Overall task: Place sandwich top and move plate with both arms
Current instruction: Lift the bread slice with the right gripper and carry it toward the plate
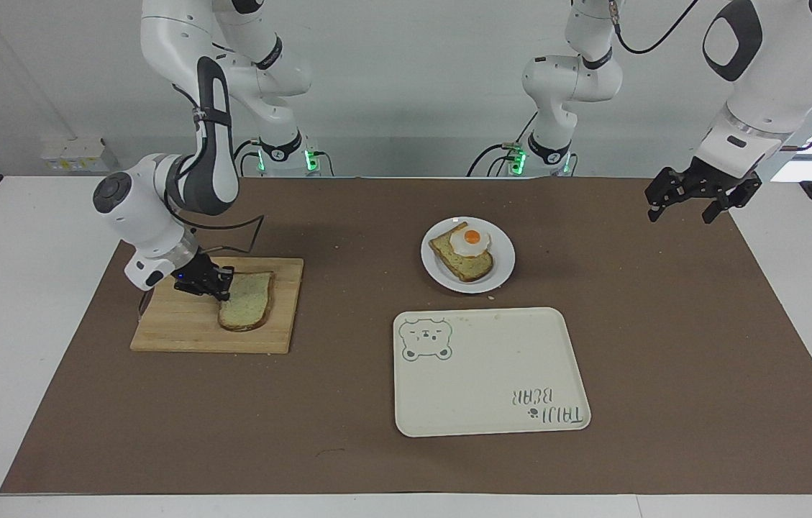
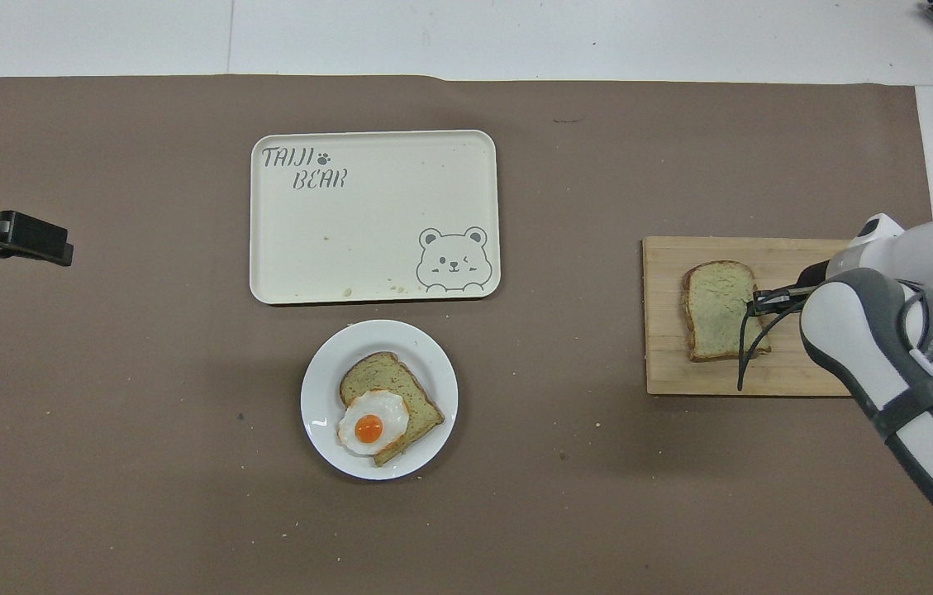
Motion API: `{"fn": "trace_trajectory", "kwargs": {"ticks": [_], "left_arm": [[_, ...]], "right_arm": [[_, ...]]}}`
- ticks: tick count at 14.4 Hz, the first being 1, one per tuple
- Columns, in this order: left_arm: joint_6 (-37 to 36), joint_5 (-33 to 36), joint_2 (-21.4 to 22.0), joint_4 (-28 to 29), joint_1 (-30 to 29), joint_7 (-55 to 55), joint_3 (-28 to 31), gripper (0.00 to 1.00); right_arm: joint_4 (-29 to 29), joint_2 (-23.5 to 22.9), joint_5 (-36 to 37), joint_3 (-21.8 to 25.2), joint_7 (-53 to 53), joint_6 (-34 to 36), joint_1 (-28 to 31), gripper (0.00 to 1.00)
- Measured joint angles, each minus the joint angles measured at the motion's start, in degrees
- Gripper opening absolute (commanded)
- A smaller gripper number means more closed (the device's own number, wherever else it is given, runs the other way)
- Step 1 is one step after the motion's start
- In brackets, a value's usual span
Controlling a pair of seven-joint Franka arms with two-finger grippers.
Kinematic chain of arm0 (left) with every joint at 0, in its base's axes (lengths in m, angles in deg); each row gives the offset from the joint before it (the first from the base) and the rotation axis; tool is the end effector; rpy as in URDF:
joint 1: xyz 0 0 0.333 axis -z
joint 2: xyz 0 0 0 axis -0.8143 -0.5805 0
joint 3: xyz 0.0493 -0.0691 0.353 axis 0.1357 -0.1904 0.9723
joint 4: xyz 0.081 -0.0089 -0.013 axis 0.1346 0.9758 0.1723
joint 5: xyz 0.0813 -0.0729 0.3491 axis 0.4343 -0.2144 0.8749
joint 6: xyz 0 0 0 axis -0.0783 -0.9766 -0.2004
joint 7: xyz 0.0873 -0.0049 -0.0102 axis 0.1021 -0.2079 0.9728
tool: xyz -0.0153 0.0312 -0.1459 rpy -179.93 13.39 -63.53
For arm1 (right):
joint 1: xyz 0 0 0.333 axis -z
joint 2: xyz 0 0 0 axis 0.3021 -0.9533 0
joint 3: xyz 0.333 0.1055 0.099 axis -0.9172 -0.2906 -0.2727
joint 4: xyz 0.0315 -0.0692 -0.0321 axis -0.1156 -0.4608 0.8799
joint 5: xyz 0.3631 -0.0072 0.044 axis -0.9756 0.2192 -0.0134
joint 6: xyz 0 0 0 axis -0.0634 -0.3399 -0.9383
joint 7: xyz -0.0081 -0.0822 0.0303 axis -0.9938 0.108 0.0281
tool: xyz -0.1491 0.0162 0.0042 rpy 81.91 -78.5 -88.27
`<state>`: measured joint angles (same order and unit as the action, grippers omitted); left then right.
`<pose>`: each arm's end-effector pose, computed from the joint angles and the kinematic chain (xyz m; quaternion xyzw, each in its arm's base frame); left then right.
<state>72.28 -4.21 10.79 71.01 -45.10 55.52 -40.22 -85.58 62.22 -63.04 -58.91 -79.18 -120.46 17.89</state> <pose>0.5469 -0.0240 0.6134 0.9985 -0.0548 0.0034 0.0022 0.5564 -0.0553 0.3466 -0.9953 -0.0361 0.0079 0.0894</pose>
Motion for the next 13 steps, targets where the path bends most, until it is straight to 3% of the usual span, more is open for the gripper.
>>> {"fn": "trace_trajectory", "kwargs": {"ticks": [2,8,13], "left_arm": [[0.0,0.0,0.0,0.0,0.0,0.0,0.0,1.00],[0.0,0.0,0.0,0.0,0.0,0.0,0.0,1.00],[0.0,0.0,0.0,0.0,0.0,0.0,0.0,1.00]], "right_arm": [[1.4,0.2,0.0,-0.1,0.4,2.2,-0.1,0.00],[13.5,2.5,0.0,-1.2,8.8,20.6,-1.1,0.00],[14.8,2.7,-3.4,-3.5,19.3,22.1,-9.5,0.00]]}}
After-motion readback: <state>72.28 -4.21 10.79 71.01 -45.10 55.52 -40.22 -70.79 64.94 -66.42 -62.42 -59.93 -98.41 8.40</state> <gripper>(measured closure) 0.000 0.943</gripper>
